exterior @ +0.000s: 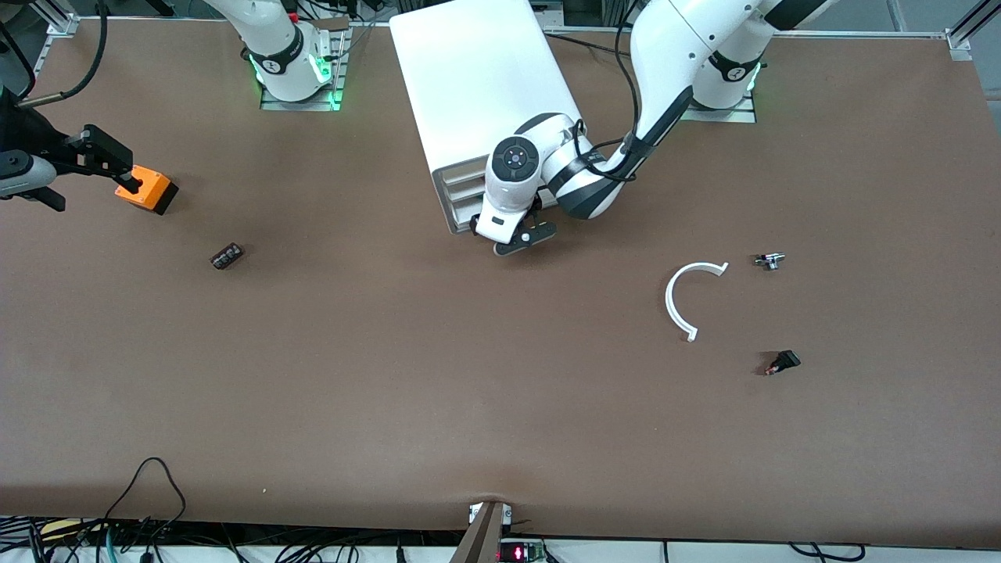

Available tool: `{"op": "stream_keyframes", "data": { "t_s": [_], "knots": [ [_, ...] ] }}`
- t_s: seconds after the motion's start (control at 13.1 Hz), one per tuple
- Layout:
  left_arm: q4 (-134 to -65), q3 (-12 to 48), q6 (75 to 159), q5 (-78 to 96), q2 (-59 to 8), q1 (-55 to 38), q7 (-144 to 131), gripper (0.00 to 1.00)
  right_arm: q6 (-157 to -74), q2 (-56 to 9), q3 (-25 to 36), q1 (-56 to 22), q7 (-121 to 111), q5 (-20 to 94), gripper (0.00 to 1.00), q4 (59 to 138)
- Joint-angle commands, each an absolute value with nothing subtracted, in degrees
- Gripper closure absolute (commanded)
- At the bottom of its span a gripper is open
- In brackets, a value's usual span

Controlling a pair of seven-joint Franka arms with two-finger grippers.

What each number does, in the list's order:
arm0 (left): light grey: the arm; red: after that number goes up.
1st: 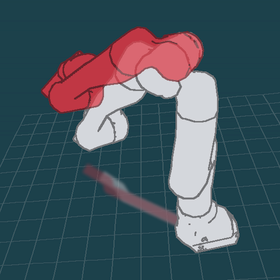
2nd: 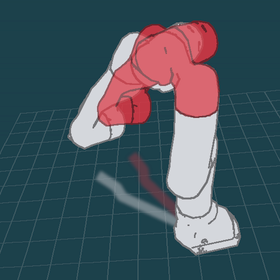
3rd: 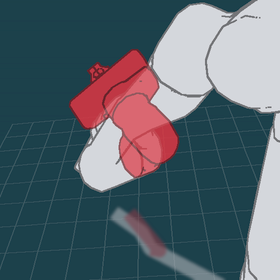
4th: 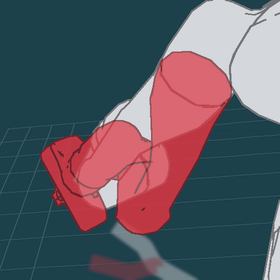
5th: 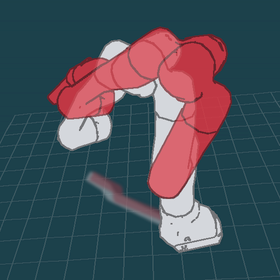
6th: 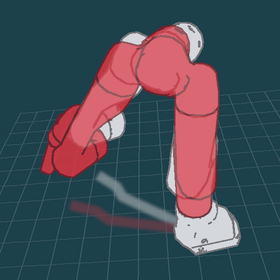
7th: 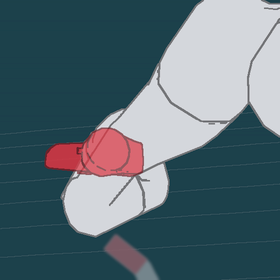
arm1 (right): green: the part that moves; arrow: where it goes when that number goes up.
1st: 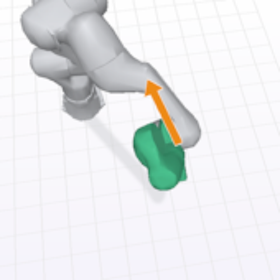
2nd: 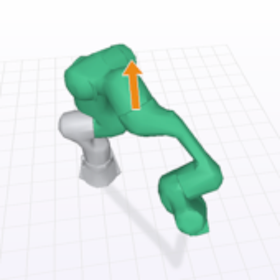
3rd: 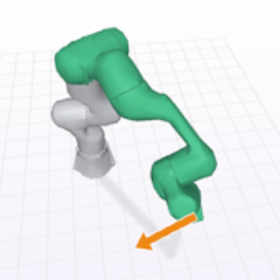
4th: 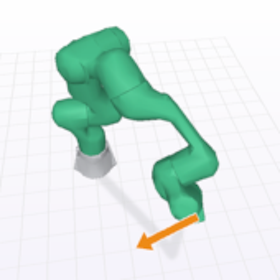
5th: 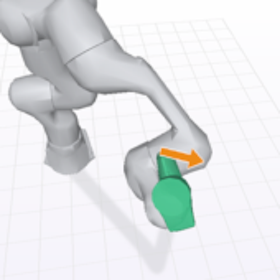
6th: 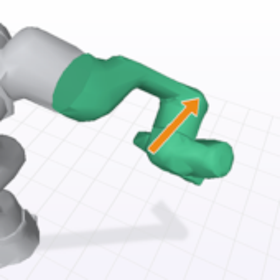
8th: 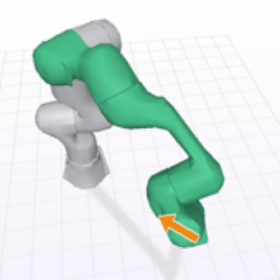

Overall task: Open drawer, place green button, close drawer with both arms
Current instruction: 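Push the drawer shut into the cabinet with the left gripper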

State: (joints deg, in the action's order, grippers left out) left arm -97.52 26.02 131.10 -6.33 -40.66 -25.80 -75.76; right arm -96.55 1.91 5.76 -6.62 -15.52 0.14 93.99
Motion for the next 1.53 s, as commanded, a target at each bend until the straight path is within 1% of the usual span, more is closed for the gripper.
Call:
{"op": "stream_keyframes", "data": {
  "t_s": [0.0,0.46,0.69,0.92,0.99,1.14,1.37,1.45],
  "knots": [
    [-98.4,27.2,131.1,-3.9,-41.4,-25.8,-73.0,0.0,-96.2,1.5,4.7,-6.2,-12.8,-0.2,0.0,92.7],
    [-98.4,27.4,131.1,1.2,-41.9,-25.2,-66.5,0.0,-96.2,1.5,4.4,-6.5,-12.0,-0.2,0.0,92.7],
    [-97.4,26.5,131.1,0.6,-40.5,-22.2,-66.4,0.0,-96.2,1.5,4.3,-6.6,-12.0,-0.1,0.0,92.7],
    [-97.4,23.2,131.0,0.3,-37.4,-19.6,-60.1,0.0,-96.2,1.5,4.5,-6.5,-12.0,0.1,0.0,92.7],
    [-97.4,22.6,130.3,0.2,-36.7,-18.1,-57.5,0.0,-96.2,1.5,4.5,-6.5,-12.0,0.1,0.0,92.7],
    [-97.3,19.3,127.7,0.3,-34.4,-16.5,-48.3,0.0,-96.2,1.5,4.5,-6.5,-12.0,0.0,0.0,92.7],
    [-97.4,15.3,120.6,0.3,-30.0,-13.4,-34.1,0.0,-96.4,1.5,4.5,-6.4,-12.1,0.1,0.0,92.7],
    [-97.4,13.0,118.3,0.4,-28.1,-12.8,-27.7,0.0,-96.4,1.5,4.5,-6.4,-12.0,0.0,0.0,92.7]
  ]
}}
